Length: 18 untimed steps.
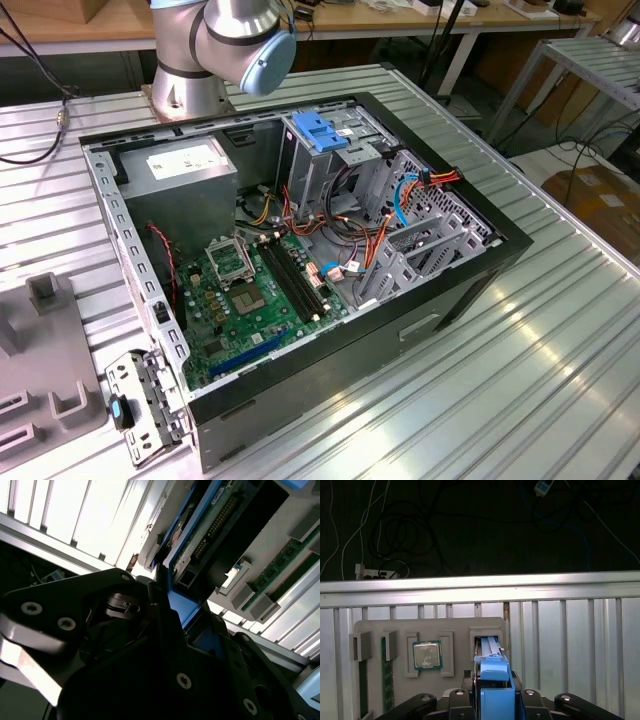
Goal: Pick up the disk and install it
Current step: 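Pick up the disk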
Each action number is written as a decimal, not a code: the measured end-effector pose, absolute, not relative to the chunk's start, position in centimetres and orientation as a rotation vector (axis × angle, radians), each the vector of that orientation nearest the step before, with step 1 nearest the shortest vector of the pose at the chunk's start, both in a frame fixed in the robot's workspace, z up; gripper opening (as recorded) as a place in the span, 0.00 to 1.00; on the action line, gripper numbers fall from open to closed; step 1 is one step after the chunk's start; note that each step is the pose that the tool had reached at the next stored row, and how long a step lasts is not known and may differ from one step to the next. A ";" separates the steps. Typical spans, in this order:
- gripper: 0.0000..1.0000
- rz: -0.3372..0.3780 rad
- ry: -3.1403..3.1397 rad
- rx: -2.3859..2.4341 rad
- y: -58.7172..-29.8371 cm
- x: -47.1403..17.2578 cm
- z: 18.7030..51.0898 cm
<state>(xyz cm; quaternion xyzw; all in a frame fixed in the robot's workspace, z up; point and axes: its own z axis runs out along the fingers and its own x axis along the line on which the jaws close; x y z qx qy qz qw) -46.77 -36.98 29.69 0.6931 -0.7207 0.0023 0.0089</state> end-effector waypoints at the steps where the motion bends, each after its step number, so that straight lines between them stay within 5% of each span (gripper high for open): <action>1: 0.37 0.007 -2.246 2.171 -37.0 -46.8 29.7; 18: 0.37 0.007 -2.238 2.180 -37.0 -46.8 30.0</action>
